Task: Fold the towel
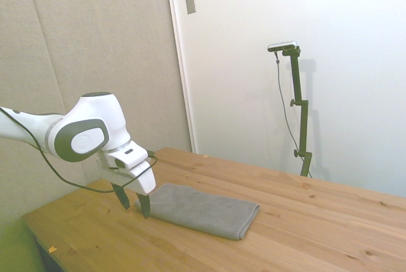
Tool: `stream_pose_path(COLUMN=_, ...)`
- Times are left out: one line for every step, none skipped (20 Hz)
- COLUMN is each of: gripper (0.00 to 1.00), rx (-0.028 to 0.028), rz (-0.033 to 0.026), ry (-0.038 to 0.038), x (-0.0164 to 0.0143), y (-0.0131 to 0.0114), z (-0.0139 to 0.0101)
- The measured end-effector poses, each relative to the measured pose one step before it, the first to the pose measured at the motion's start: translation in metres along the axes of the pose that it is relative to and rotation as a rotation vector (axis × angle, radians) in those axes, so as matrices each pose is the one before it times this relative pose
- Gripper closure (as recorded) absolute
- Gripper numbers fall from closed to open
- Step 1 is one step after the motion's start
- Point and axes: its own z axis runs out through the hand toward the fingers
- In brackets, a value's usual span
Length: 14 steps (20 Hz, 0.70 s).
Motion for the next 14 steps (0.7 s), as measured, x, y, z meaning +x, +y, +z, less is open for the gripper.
stream_pose_path(gripper=0.00, rx=-0.00030, rz=0.00043, ry=-0.00082, x=0.00017, y=0.00010, z=0.00037)
stream_pose_path(gripper=0.00, rx=-0.00128, rz=0.00105, ry=-0.00239, x=0.00000, y=0.00067, z=0.00113)
stream_pose_path(gripper=0.00, rx=0.00050, rz=0.00097, ry=0.00019, x=0.00044, y=-0.00019, z=0.00039)
stream_pose_path(gripper=0.00, rx=0.00318, rz=0.00101, ry=0.00316, x=0.00112, y=-0.00150, z=-0.00062)
stream_pose_path(gripper=0.00, rx=0.00523, rz=0.00040, ry=0.00592, x=0.00130, y=-0.00342, z=-0.00163)
stream_pose_path(gripper=0.00, rx=0.00359, rz=-0.00293, ry=0.00596, x=0.00079, y=-0.00638, z=-0.00214)
stream_pose_path(gripper=0.00, rx=0.00174, rz=-0.00379, ry=0.00535, x=-0.00046, y=-0.00906, z=-0.00151)
stream_pose_path(gripper=0.00, rx=-0.00152, rz=-0.00864, ry=0.00566, x=-0.00181, y=-0.01150, z=-0.00022)
stream_pose_path(gripper=0.00, rx=-0.00246, rz=-0.00965, ry=0.00769, x=-0.00364, y=-0.01487, z=0.00148)
stream_pose_path(gripper=0.00, rx=-0.00737, rz=-0.00910, ry=0.01060, x=-0.00460, y=-0.01531, z=0.00301)
stream_pose_path(gripper=0.00, rx=-0.01112, rz=-0.00535, ry=0.01162, x=-0.00452, y=-0.01573, z=0.00392)
stream_pose_path(gripper=0.00, rx=-0.01397, rz=-0.00519, ry=0.01304, x=-0.00398, y=-0.01464, z=0.00349)
stream_pose_path(gripper=0.00, rx=-0.01350, rz=-0.00131, ry=0.01704, x=-0.00307, y=-0.01370, z=0.00236)
stream_pose_path(gripper=0.00, rx=-0.01211, rz=-0.00213, ry=0.01957, x=-0.00248, y=-0.01283, z=0.00195)
